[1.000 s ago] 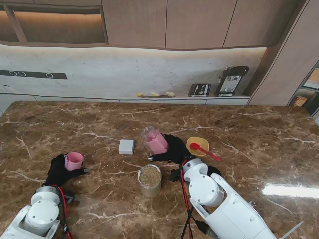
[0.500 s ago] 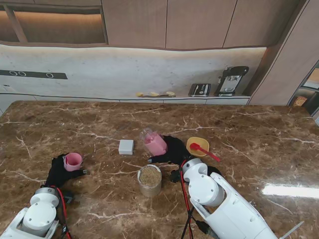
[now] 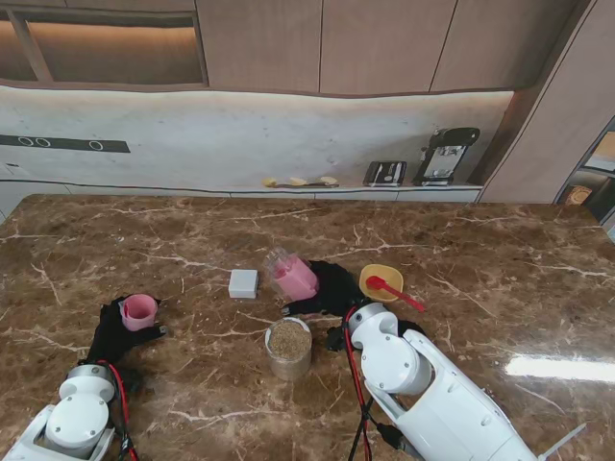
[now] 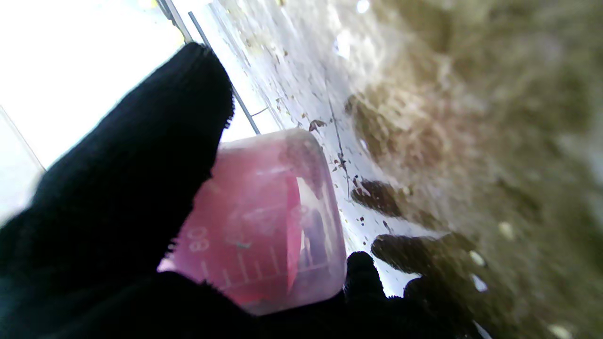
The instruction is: Measure grain into the airtight container
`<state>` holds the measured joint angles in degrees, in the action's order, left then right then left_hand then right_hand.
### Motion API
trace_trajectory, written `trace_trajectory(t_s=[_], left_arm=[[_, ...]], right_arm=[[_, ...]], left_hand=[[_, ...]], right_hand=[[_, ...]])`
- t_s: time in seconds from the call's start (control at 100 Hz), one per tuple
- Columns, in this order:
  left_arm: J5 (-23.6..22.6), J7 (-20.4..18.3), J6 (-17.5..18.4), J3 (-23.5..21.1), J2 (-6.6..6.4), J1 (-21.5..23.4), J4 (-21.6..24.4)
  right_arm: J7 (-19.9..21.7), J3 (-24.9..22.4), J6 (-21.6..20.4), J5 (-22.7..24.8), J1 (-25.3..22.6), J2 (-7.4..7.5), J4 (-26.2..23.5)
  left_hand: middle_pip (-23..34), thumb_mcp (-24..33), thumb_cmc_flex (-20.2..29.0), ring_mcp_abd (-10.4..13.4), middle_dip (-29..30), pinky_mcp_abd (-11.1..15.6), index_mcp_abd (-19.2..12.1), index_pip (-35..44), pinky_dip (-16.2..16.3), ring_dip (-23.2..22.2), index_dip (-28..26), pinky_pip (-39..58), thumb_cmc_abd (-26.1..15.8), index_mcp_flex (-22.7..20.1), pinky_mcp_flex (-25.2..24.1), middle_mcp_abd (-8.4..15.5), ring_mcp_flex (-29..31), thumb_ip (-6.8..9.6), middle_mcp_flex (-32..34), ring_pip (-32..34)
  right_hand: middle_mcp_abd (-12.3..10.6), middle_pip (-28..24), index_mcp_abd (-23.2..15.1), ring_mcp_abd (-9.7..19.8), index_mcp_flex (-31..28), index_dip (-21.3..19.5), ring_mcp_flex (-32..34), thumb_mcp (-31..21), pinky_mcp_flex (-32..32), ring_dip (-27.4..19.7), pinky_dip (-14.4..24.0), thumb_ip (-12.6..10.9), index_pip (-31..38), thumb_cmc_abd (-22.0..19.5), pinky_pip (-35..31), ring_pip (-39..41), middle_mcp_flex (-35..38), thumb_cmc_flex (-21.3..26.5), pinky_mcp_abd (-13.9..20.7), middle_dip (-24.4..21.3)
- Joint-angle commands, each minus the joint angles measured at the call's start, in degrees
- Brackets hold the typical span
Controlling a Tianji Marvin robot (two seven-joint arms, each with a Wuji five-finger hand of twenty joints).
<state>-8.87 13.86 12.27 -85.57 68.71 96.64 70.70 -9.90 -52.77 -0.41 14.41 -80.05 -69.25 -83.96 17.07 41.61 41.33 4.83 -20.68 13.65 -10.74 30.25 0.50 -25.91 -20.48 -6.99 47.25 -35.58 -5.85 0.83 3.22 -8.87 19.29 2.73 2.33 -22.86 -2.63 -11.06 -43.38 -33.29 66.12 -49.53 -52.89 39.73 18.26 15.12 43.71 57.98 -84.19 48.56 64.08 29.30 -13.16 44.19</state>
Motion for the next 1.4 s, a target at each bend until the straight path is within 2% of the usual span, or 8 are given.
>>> trace_trajectory(t_s=[0.0,0.24,0.7,0.77,0.88,1.04,1.17,1.39], left_arm=[[0.2,-0.5,-0.4,0.6,0.62,1.1,-1.9],[0.3,-0.8,-0.1,0.8,0.56,0.9,-2.3],[1.6,0.5,0.6,0.8,1.08,0.8,-2.8],[1.9,0.5,0.9,0.7,1.11,0.9,-2.7],[3.5,0.2,1.6,0.6,1.28,1.0,-2.4],[3.3,-0.3,2.4,0.7,1.1,1.2,-1.7],[4.3,-1.0,2.8,0.6,1.05,1.3,-1.0],[5.9,-1.7,3.2,0.8,1.13,1.2,-0.9]], right_arm=[[0.7,0.0,0.2,-0.2,0.0,-0.21,0.1],[0.7,0.2,0.1,-0.3,0.0,-0.25,0.2],[0.6,0.4,0.3,-0.4,-0.1,-0.32,0.2],[0.6,0.5,0.4,-0.4,-0.1,-0.32,0.2],[0.7,0.5,0.4,-0.4,-0.1,-0.29,0.2],[0.7,0.4,0.4,-0.3,-0.1,-0.28,0.1],[0.6,0.5,0.4,-0.2,0.0,-0.29,0.1],[0.8,0.5,0.5,0.0,0.0,-0.23,0.1]], left_hand=[[-0.9,8.9,-1.6,-5.9,-0.5,-13.8,-2.8,2.3,0.8,-0.3,-1.1,6.1,-9.7,-0.6,4.3,0.1,-1.0,2.07,-2.0,1.0],[-1.0,9.3,-2.9,-6.2,-1.7,-14.3,-5.5,6.6,1.3,0.5,-10.4,6.2,-8.6,17.0,4.2,1.0,-1.0,2.04,-5.6,0.7],[-1.1,10.5,0.8,-6.6,-1.7,-14.7,-5.2,10.9,2.9,-0.4,-11.3,6.4,-14.3,4.4,4.1,0.0,-1.1,2.47,-4.0,1.1],[-1.1,8.1,3.6,-6.5,-1.6,-14.6,-6.3,14.1,3.2,-0.7,-14.6,6.3,-13.2,2.0,4.1,0.0,-1.1,-0.87,-3.7,1.1],[-0.3,8.3,4.7,-6.4,-1.9,-14.6,-6.6,17.0,3.6,-1.2,-17.7,6.4,-11.1,1.3,4.1,-0.2,-1.1,-1.15,-2.4,1.3],[-0.3,-2.3,-2.8,-6.5,-1.4,-14.5,-6.3,18.0,3.7,-1.5,-19.7,6.3,-8.1,0.1,4.1,-0.2,-1.1,-2.56,-2.3,1.2],[-0.9,-13.0,4.2,-5.7,-1.1,-13.8,-7.2,14.5,2.5,-0.4,-9.6,6.1,-16.2,-2.1,4.2,0.3,-0.9,0.07,-3.1,0.8],[-1.8,9.7,0.3,-6.0,-1.1,-14.2,-4.7,6.9,1.5,0.8,-2.1,6.2,-17.5,-3.1,4.2,0.1,-0.9,3.12,-2.6,0.9]], right_hand=[[-6.8,-10.5,-13.0,8.4,-6.6,-1.3,3.2,-13.6,0.5,-0.6,0.9,0.6,9.2,-20.3,-0.1,2.2,6.4,7.9,5.2,1.5],[-6.8,-10.5,-13.0,8.4,-6.6,-1.2,3.2,-13.6,0.5,-0.6,0.9,0.7,9.2,-20.4,-0.1,2.2,6.4,7.9,5.2,1.5],[-6.7,-10.5,-13.0,8.4,-6.6,-1.1,3.1,-13.7,0.5,-0.6,0.9,0.7,9.2,-20.4,-0.1,2.1,6.4,7.8,5.2,1.5],[-6.8,-10.5,-13.0,8.3,-6.6,-1.1,3.1,-13.7,0.5,-0.6,0.9,0.7,9.2,-20.4,-0.1,2.1,6.4,7.7,5.2,1.5],[-6.7,-10.5,-13.0,8.3,-6.6,-1.1,3.1,-13.7,0.5,-0.6,0.9,0.7,9.2,-20.4,-0.1,2.1,6.3,7.7,5.2,1.5],[-6.8,-10.5,-12.9,8.4,-6.6,-1.0,3.1,-13.7,0.5,-0.6,0.9,0.7,9.2,-20.4,-0.1,2.1,6.4,7.7,5.2,1.5],[-6.8,-10.5,-12.9,8.4,-6.6,-1.0,3.0,-13.7,0.5,-0.6,0.9,0.7,9.2,-20.4,-0.1,2.1,6.3,7.7,5.2,1.5],[-6.7,-10.5,-13.0,8.3,-6.6,-1.0,3.0,-13.7,0.5,-0.6,1.0,0.7,9.2,-20.4,-0.1,2.1,6.4,7.6,5.2,1.5]])
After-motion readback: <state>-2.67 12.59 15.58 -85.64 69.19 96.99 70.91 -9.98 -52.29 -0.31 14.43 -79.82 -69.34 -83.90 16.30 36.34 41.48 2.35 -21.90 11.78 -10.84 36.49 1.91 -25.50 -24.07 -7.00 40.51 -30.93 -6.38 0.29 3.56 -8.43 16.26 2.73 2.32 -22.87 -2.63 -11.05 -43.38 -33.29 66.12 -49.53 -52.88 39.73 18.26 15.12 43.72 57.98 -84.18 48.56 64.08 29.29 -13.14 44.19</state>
